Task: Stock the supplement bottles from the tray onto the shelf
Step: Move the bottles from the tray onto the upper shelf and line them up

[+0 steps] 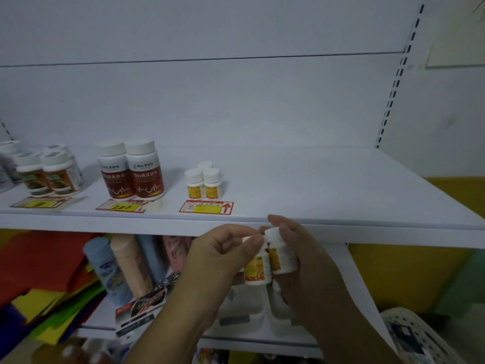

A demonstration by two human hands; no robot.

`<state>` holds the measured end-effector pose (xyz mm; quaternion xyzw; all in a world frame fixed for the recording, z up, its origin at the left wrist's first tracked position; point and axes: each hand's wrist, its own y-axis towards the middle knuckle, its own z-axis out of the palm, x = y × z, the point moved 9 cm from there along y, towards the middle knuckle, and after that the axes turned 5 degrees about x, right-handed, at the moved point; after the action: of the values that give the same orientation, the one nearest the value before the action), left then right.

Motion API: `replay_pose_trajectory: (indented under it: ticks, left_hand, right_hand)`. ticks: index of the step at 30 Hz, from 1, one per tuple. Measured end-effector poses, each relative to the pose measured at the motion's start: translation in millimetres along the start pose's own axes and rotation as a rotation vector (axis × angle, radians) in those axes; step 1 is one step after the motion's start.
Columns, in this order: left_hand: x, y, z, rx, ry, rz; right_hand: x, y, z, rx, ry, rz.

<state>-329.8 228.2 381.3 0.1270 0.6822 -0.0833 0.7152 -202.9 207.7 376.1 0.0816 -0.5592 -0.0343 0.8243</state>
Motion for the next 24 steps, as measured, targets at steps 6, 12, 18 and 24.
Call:
replay_pose_trajectory:
  ticks: [6, 12, 18, 24]
  left_hand:
    - [-10, 14, -39, -0.114, 0.019, 0.021]
    - [-73, 31, -67, -0.099, 0.235, 0.151]
    - [-180, 96, -88, -0.118, 0.739, 0.291]
    - [-167, 184, -71, 0.056, 1.191, 0.064]
  right_hand:
    - [6, 27, 15, -0.010, 0.092, 0.020]
    - [41, 69, 22, -0.046, -0.104, -0.142]
    - [88, 139, 37, -0.055, -0.601, -0.247]
    - [43, 191, 44, 0.069, -0.704, 0.000]
